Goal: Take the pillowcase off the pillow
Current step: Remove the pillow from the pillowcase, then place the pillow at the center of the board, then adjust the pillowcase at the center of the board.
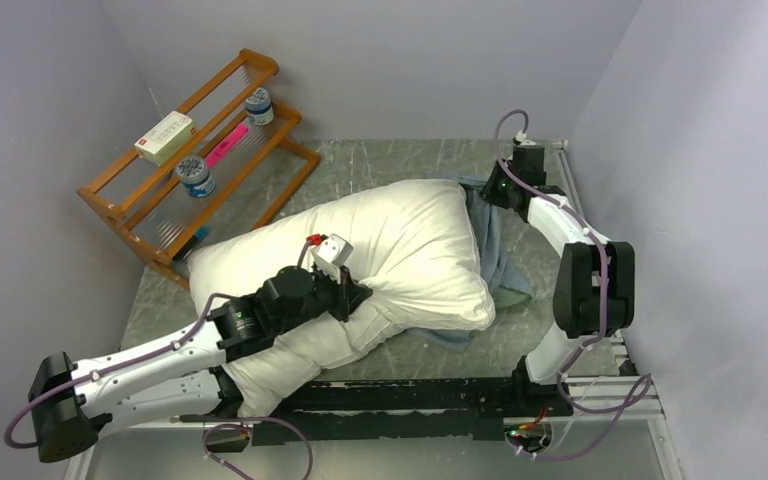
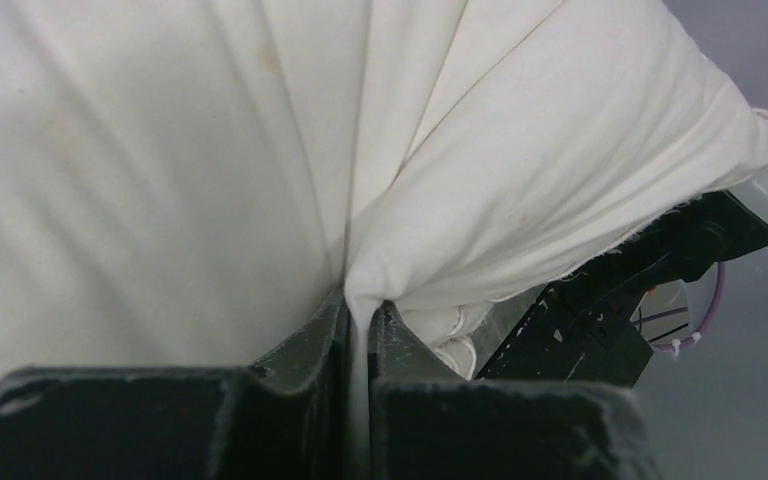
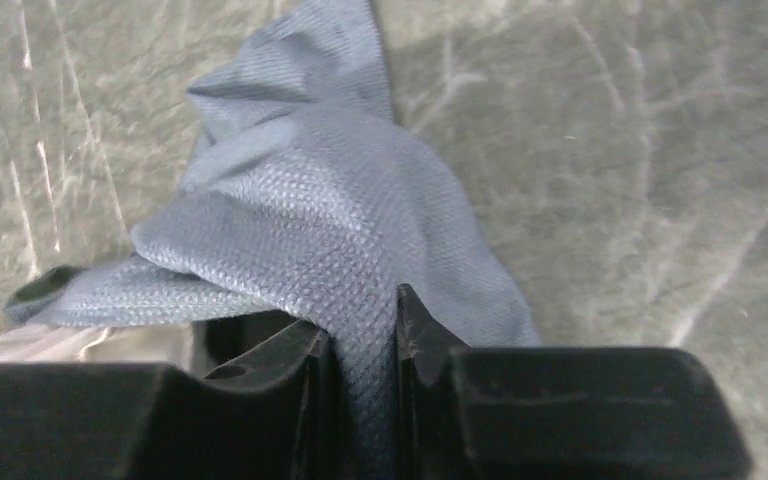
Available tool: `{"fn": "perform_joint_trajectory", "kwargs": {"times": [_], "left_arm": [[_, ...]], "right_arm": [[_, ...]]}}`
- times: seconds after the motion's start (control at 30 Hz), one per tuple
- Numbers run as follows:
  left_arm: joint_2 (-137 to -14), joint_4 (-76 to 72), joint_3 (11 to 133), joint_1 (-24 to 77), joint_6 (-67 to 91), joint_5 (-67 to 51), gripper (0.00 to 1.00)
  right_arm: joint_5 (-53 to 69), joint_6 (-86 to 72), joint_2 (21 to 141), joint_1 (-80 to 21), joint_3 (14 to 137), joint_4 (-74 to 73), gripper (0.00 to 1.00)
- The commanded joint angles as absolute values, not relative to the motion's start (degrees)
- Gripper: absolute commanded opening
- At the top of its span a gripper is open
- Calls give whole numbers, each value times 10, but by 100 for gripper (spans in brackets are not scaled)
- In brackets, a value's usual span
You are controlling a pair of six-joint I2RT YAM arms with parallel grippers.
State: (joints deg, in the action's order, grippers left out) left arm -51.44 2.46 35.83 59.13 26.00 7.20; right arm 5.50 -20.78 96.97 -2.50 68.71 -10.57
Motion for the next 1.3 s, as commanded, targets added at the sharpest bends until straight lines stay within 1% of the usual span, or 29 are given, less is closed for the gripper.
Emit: {"fn": "perform_joint_trajectory", "kwargs": {"times": [0.0, 0.07, 0.27, 0.5, 0.73, 0.9, 1.03, 1.27], "left_arm": [[-466, 225, 330, 586, 281, 138, 5], [-448, 223, 330, 586, 287, 146, 5], [-429, 200, 371, 570, 278, 142, 5], [-489, 181, 474, 547, 248, 156, 5], [-573, 146, 571, 504, 228, 161, 5], [-632, 110, 630, 478, 219, 152, 5], [-667, 73, 672, 464, 226, 149, 5], [-756, 39, 777, 463, 222, 127, 5]], "right_arm": [[14, -223, 923, 24, 675, -93, 17], [13, -229, 913, 40, 668, -93, 9], [-41, -258, 866, 57, 655, -100, 0], [-134, -262, 796, 59, 688, -129, 0], [-204, -247, 754, 59, 795, -177, 0], [-216, -218, 725, 59, 859, -189, 0], [-200, -194, 717, 59, 910, -215, 0], [-169, -176, 689, 59, 944, -239, 0]]}}
